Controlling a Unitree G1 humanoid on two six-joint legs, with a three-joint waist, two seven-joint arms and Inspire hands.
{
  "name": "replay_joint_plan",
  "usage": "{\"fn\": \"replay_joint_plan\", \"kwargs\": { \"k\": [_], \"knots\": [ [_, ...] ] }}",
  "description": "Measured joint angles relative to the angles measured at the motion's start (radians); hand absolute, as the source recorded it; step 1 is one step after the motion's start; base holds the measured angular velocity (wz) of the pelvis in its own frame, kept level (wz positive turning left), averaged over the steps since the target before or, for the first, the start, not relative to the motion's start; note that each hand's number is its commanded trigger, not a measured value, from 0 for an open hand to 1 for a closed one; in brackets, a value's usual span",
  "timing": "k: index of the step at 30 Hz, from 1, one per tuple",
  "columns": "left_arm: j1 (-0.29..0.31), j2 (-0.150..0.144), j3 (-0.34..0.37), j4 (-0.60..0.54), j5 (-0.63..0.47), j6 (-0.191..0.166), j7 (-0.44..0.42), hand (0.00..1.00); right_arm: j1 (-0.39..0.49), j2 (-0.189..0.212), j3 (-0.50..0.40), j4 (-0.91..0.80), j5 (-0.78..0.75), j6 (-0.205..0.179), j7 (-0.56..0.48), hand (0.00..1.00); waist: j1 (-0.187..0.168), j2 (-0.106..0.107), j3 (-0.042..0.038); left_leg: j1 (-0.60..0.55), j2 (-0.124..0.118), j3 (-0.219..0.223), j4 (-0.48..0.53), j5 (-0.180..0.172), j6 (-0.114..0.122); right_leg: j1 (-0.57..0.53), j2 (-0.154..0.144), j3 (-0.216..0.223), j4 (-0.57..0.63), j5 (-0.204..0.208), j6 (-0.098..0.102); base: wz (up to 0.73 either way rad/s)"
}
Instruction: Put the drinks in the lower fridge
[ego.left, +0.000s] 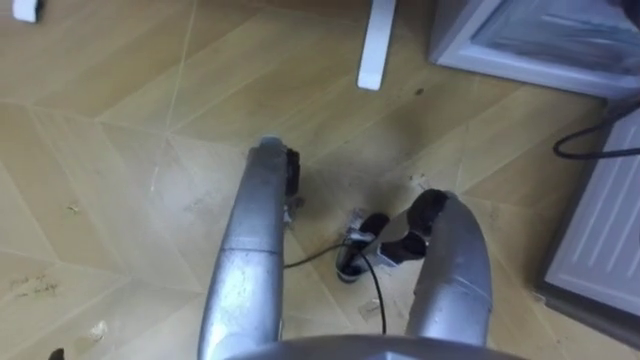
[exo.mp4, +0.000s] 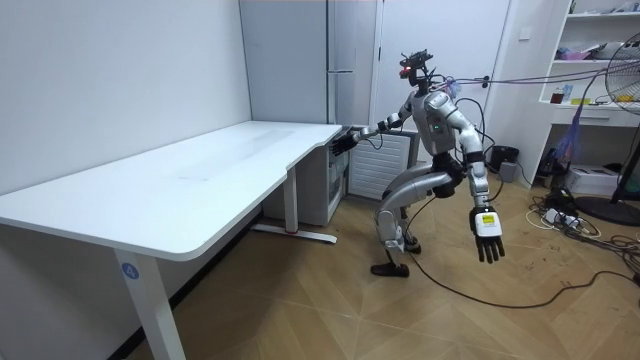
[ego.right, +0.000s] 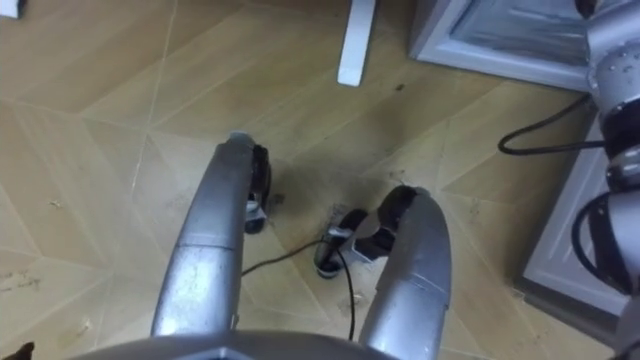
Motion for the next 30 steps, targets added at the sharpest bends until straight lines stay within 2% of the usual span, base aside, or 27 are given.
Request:
{"fn": "replay_joint_plan", "kwargs": {
  "k": [5, 9, 13, 15, 17, 22, 23, 25, 26, 30],
  "knots": [
    [0.011, 0.021, 0.000, 0.004, 0.000, -0.001, -0.013, 0.00, 0.000, 0.000, 0.001, 0.000, -0.002, 0.000, 0.000, 0.00, 0.001, 0.000, 0.0000, 0.001, -0.002, 0.000, 0.000, 0.000, 0.000, 0.001, 0.000, 0.000, -0.001, 0.000, 0.000, 0.00],
    [0.029, 0.046, 0.000, 0.004, 0.002, -0.002, -0.013, 0.00, 0.000, 0.000, 0.001, 0.006, -0.005, 0.000, 0.000, 0.00, 0.002, 0.001, 0.0001, 0.002, -0.015, -0.007, -0.001, 0.000, -0.004, 0.003, -0.002, 0.000, -0.001, 0.000, 0.000, 0.00],
    [0.042, 0.046, -0.001, 0.002, 0.003, 0.000, -0.013, 0.00, 0.000, 0.000, 0.001, 0.022, -0.008, 0.000, 0.007, 0.00, 0.003, 0.002, 0.0002, 0.006, -0.018, -0.007, -0.005, 0.000, -0.004, 0.009, -0.003, -0.001, -0.006, -0.002, -0.002, 0.01],
    [0.043, 0.048, -0.003, -0.005, 0.001, 0.000, -0.013, 0.00, 0.006, 0.001, 0.002, 0.083, -0.036, 0.004, 0.062, 0.00, 0.005, 0.010, 0.0010, 0.025, -0.017, -0.015, -0.011, -0.002, -0.001, 0.042, -0.003, -0.016, -0.022, -0.005, 0.003, 0.08],
    [0.043, 0.047, -0.012, -0.005, 0.001, 0.000, -0.014, 0.00, 0.010, 0.000, 0.002, 0.112, -0.058, 0.017, 0.093, 0.00, 0.005, 0.009, 0.0012, 0.041, -0.016, -0.011, -0.025, -0.004, 0.002, 0.060, -0.003, -0.017, -0.038, -0.003, 0.009, 0.05],
    [0.044, 0.047, -0.014, -0.008, 0.001, -0.002, -0.016, 0.00, 0.062, -0.003, 0.003, 0.207, -0.167, 0.024, 0.223, 0.00, 0.015, 0.008, 0.0008, 0.121, -0.016, -0.003, -0.097, -0.006, 0.006, 0.145, 0.007, -0.029, -0.128, 0.018, 0.041, 0.02],
    [0.045, 0.047, -0.014, -0.006, 0.002, -0.001, -0.017, 0.00, 0.090, -0.005, 0.002, 0.209, -0.195, 0.024, 0.260, 0.00, 0.018, 0.008, -0.0013, 0.145, -0.015, -0.003, -0.119, -0.006, 0.008, 0.170, 0.016, -0.032, -0.159, 0.028, 0.053, -0.05],
    [0.043, 0.048, -0.011, -0.007, 0.002, 0.000, -0.020, 0.00, 0.124, -0.014, 0.002, 0.236, -0.250, 0.024, 0.335, 0.00, 0.014, 0.006, -0.0029, 0.174, -0.019, -0.002, -0.147, -0.003, 0.007, 0.206, 0.015, -0.042, -0.195, 0.035, 0.059, 0.05],
    [0.040, 0.048, -0.011, -0.008, 0.001, -0.001, -0.030, 0.00, 0.147, -0.024, 0.002, 0.246, -0.293, 0.025, 0.376, 0.00, 0.010, 0.006, -0.0032, 0.191, -0.033, -0.006, -0.162, -0.003, 0.009, 0.226, 0.013, -0.043, -0.211, 0.040, 0.061, 0.13],
    [0.032, 0.046, -0.011, -0.008, 0.002, -0.001, -0.088, 0.00, 0.202, -0.029, 0.002, 0.328, -0.425, 0.048, 0.528, 0.00, 0.010, 0.015, -0.0064, 0.263, -0.034, -0.007, -0.206, -0.014, 0.026, 0.317, 0.019, -0.064, -0.286, 0.047, 0.083, 0.06]
  ]
}}
